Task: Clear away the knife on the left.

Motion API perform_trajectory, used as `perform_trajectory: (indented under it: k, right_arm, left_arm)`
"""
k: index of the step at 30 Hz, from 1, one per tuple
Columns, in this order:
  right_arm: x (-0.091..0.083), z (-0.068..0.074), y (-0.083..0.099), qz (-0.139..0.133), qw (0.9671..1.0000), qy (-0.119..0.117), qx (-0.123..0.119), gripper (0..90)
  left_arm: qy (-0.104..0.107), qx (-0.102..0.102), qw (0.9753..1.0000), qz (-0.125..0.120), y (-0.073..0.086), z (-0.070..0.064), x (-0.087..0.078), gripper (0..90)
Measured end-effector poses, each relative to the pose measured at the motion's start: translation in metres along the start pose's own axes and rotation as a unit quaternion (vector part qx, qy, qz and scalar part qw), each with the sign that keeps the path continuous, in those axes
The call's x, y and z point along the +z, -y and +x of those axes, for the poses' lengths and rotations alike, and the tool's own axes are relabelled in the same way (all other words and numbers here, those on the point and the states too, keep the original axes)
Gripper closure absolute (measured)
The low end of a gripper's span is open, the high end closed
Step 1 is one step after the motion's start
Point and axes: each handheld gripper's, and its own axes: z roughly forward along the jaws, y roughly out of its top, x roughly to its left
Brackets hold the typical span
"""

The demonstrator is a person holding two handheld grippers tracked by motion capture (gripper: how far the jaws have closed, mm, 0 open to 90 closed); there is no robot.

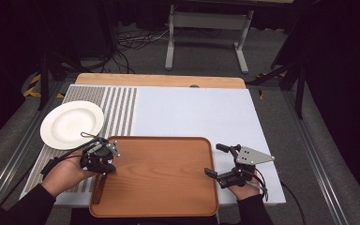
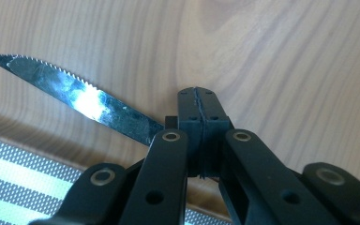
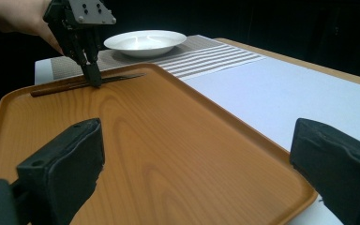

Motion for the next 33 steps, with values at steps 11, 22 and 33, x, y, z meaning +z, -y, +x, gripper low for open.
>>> perform_trajectory:
  k: [11, 22, 33]
  right_arm:
    - [0.001, 0.000, 0.000, 0.001, 1.0000, -0.001, 0.000, 4.3]
    - [0.001, -0.001, 0.000, 0.001, 1.0000, -0.002, 0.001, 4.3]
    - [0.001, -0.001, -0.001, -0.003, 1.0000, 0.000, 0.001, 4.2]
  left_arm:
    - [-0.002, -0.008, 1.0000, 0.001, 0.003, 0.004, -0.001, 90.0]
    - [-0.003, 0.000, 1.0000, 0.002, 0.003, 0.000, -0.003, 88.8]
    - [-0.026, -0.001, 0.9960, -0.085, 0.002, -0.013, -0.034, 43.6]
